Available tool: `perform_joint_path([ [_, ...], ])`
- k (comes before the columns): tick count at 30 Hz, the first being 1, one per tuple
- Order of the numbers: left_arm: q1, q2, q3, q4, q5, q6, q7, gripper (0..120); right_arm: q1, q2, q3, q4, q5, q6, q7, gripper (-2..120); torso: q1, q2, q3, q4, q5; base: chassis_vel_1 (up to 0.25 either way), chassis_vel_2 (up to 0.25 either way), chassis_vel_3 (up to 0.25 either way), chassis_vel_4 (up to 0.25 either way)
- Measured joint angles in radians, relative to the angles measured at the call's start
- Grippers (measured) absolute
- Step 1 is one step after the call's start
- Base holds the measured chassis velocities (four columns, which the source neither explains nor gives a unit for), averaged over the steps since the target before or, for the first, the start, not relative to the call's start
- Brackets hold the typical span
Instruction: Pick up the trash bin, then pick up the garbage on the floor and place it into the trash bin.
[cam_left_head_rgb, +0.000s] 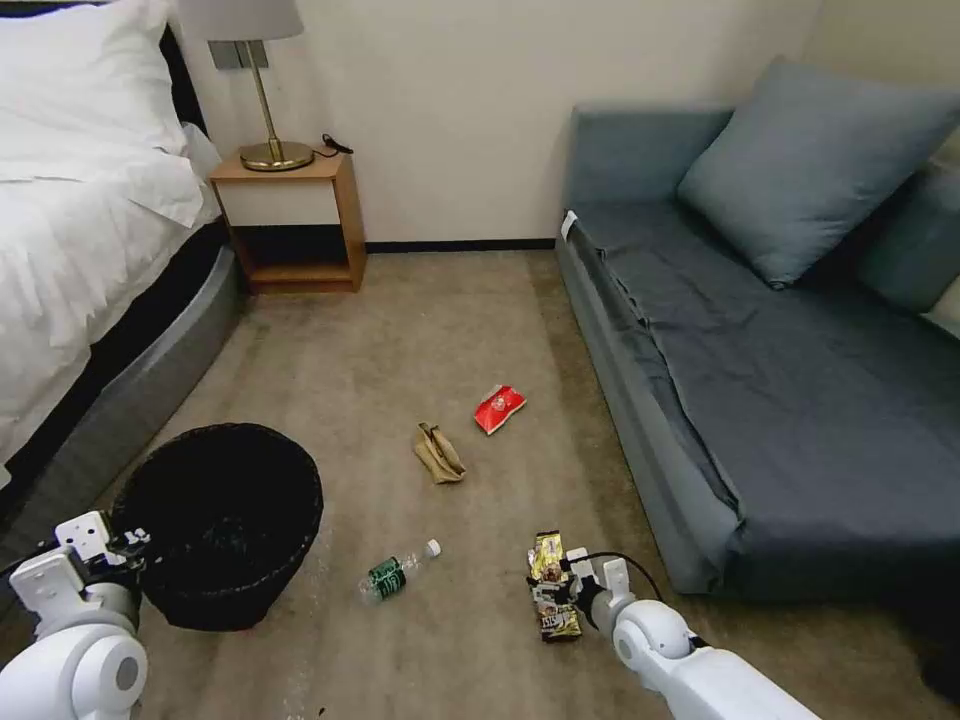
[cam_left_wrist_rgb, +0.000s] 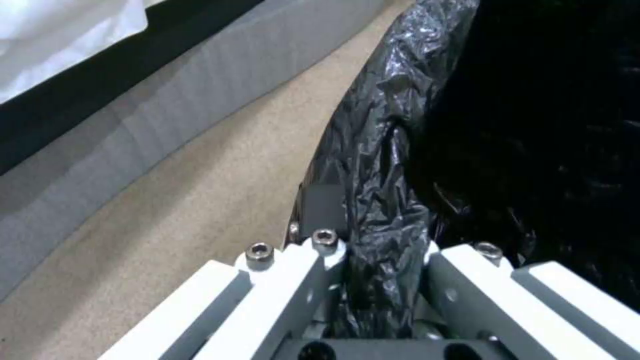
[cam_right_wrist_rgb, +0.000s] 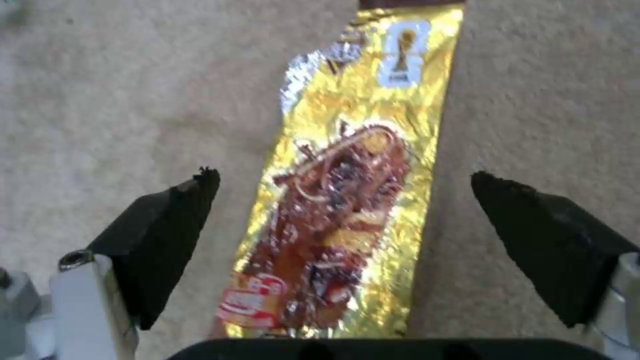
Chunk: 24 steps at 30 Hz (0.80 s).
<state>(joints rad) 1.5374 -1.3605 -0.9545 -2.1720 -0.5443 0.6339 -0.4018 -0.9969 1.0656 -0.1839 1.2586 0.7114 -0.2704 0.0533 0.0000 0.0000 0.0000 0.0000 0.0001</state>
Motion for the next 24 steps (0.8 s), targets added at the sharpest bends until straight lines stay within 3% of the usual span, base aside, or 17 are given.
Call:
perform_joint_path([
  [9,-0.003,0.003,-0.001,0.006,0.0,0.0,0.0,2,0.001,0.036,-0.006,-0.049,-0.024,0.018,-0.006,88,0.0,0.0,0.0,0.0001,0.0,0.0,0.0,0.0,0.0],
  [16,-0.012,0.006,0.002,0.022,0.002,-0.001,0.0,2,0.006,0.038,-0.011,-0.054,-0.031,0.023,-0.006,62,0.0,0.0,0.0,0.0,0.0,0.0,0.0,0.0,0.0],
  [24,-0.019,0.008,0.009,0.024,0.004,-0.002,0.0,2,0.007,0.038,-0.012,-0.063,-0.044,0.035,-0.008,59,0.0,0.0,0.0,0.0,-0.0001,0.0,0.0,0.0,0.0],
])
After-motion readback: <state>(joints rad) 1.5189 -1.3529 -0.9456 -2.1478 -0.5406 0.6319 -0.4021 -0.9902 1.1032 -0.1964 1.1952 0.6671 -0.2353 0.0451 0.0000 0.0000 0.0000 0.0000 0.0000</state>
